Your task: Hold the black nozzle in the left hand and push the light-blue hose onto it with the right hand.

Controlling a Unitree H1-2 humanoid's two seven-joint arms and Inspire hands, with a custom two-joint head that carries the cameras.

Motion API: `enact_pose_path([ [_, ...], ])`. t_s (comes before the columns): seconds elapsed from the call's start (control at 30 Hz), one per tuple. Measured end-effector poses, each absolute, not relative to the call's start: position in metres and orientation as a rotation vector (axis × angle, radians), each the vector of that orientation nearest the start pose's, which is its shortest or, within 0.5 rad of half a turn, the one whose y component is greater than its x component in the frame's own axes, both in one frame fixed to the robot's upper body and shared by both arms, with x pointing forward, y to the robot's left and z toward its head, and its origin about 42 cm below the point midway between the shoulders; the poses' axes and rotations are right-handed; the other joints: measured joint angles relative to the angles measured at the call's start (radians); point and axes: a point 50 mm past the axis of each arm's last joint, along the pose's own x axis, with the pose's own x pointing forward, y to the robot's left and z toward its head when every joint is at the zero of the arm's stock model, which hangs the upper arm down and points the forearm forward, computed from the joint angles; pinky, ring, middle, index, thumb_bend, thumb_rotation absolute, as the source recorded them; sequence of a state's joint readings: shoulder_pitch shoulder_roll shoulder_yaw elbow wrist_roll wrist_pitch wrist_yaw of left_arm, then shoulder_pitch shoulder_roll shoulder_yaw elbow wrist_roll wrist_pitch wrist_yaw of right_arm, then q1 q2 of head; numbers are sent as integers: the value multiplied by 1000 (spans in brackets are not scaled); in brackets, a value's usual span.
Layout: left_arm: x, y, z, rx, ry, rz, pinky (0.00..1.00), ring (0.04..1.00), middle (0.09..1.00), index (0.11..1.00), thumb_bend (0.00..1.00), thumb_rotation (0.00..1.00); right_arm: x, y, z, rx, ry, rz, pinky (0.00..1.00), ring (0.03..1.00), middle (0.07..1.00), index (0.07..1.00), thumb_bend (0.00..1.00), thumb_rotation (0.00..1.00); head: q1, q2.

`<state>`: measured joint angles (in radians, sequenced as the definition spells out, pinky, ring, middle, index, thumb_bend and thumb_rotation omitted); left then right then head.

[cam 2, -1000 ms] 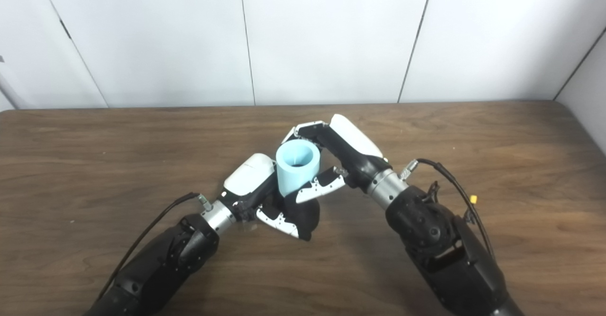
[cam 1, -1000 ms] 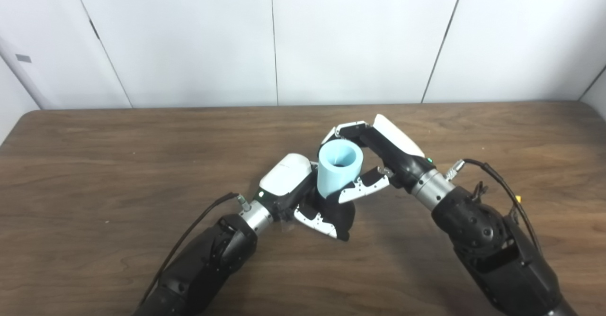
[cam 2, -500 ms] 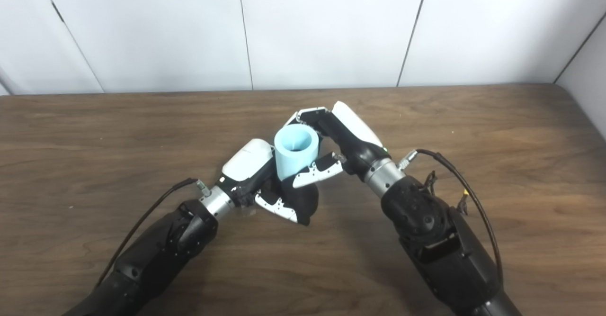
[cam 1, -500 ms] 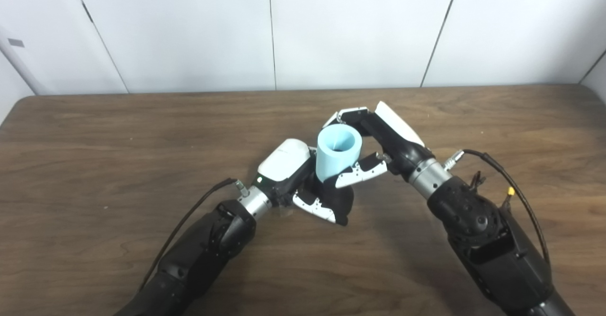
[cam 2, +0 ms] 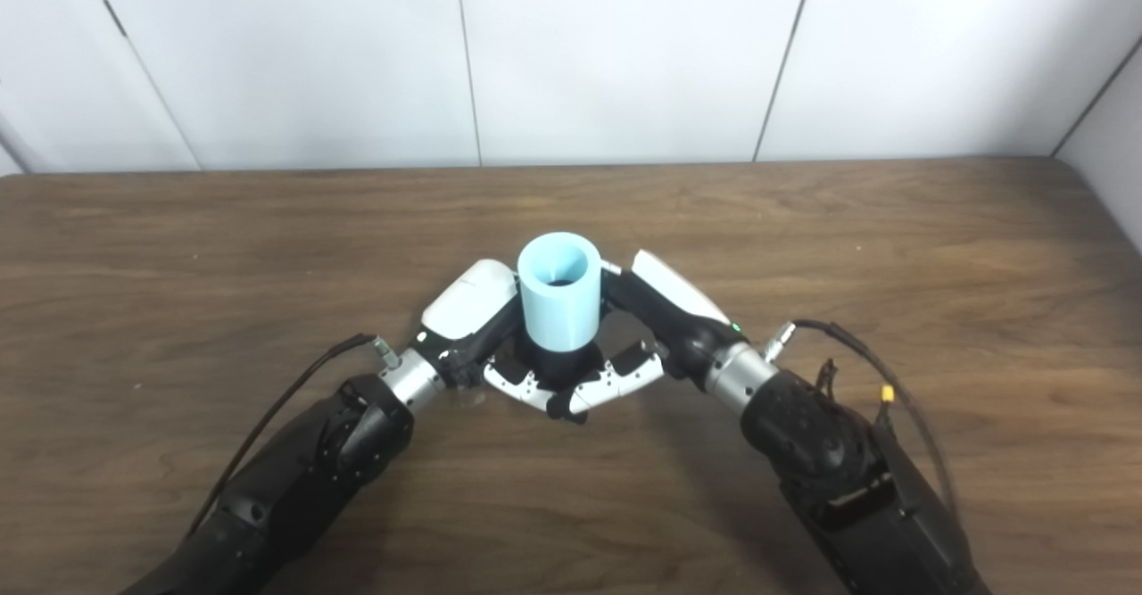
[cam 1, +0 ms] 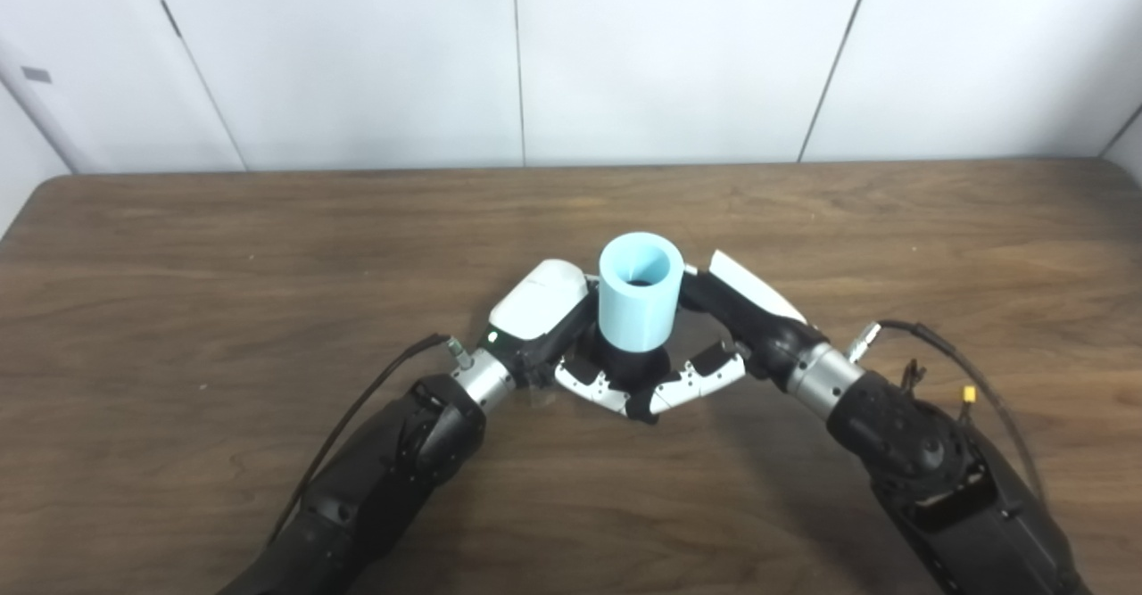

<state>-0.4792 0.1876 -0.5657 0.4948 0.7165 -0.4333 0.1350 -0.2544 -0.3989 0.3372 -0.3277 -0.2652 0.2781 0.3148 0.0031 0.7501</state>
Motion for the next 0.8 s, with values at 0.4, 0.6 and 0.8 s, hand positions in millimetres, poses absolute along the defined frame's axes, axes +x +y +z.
enact_pose_path([
  [0.4,385,107,110,974,-567,-678,329,370,474,539,498,0,331,-216,245,-706,-254,455,903,1000,1000,1000,1000,403,8,-5],
  [0.6,385,106,110,974,-567,-678,319,366,475,543,497,0,343,-235,239,-637,-238,389,908,1000,1000,1000,1000,394,5,-8],
  [0.8,385,107,110,974,-566,-677,313,360,469,545,496,0,345,-261,248,-610,-244,353,997,1000,1000,1000,1000,422,5,-8],
])
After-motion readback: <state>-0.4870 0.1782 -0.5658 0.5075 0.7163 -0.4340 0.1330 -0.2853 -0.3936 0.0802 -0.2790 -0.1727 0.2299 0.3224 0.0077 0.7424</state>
